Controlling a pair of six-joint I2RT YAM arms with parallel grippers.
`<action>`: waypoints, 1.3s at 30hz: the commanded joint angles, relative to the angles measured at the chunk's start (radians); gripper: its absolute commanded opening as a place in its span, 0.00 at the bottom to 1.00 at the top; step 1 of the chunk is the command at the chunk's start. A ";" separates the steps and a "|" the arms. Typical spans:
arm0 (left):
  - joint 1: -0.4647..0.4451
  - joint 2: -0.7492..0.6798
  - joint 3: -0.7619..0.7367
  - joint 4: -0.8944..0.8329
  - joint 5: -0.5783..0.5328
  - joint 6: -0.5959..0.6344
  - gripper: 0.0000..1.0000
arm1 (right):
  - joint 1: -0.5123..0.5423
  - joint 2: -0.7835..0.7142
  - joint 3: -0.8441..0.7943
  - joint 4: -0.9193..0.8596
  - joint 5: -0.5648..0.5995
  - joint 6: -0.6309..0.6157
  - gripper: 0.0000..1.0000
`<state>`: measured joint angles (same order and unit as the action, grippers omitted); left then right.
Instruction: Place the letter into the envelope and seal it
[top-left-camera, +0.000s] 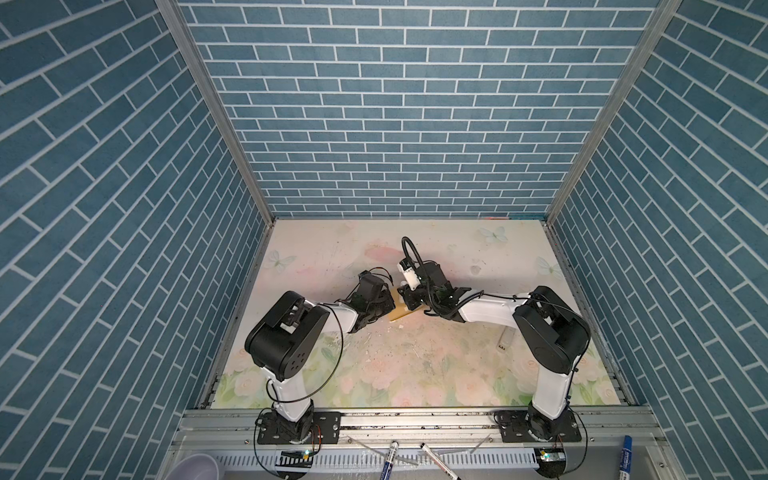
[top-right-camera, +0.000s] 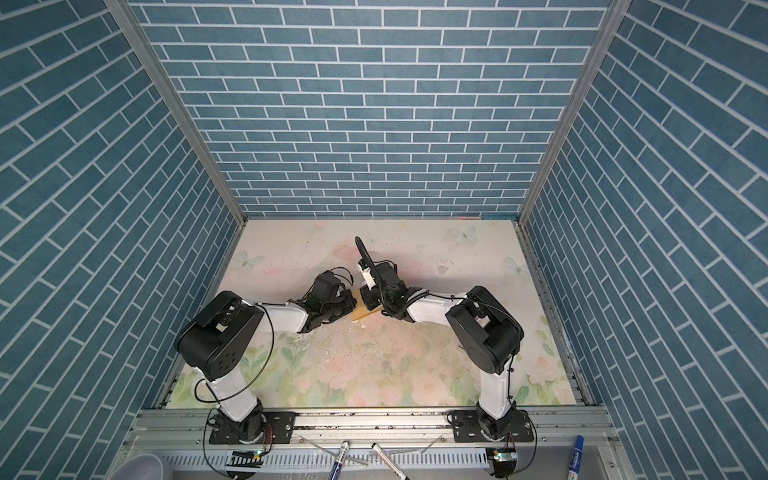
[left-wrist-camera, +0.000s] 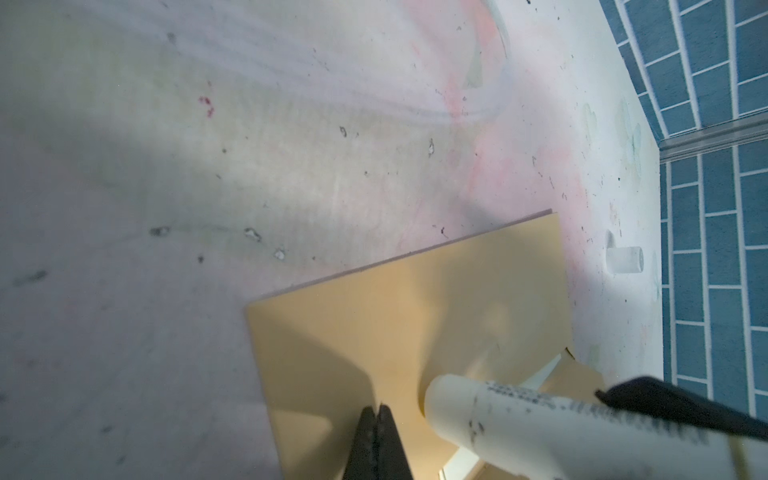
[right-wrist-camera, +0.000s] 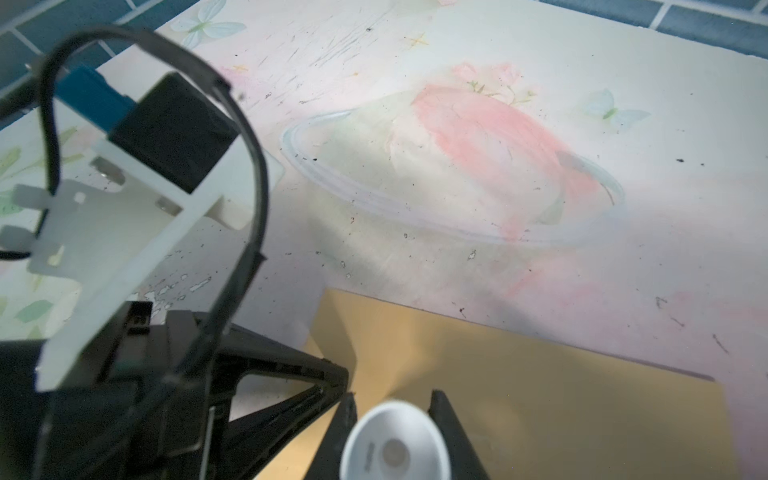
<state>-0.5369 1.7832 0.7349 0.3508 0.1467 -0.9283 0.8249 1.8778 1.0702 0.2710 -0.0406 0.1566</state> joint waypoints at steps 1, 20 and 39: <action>0.000 0.077 -0.054 -0.200 -0.032 0.004 0.00 | 0.009 0.020 0.059 0.025 0.002 -0.015 0.00; 0.000 0.081 -0.052 -0.205 -0.034 0.004 0.00 | -0.003 0.031 0.022 -0.062 0.141 -0.127 0.00; 0.000 0.091 -0.055 -0.201 -0.036 0.003 0.00 | -0.083 0.007 -0.038 -0.075 0.173 -0.132 0.00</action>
<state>-0.5411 1.8034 0.7357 0.3958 0.1524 -0.9295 0.7956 1.8870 1.0710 0.2764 0.0189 0.0963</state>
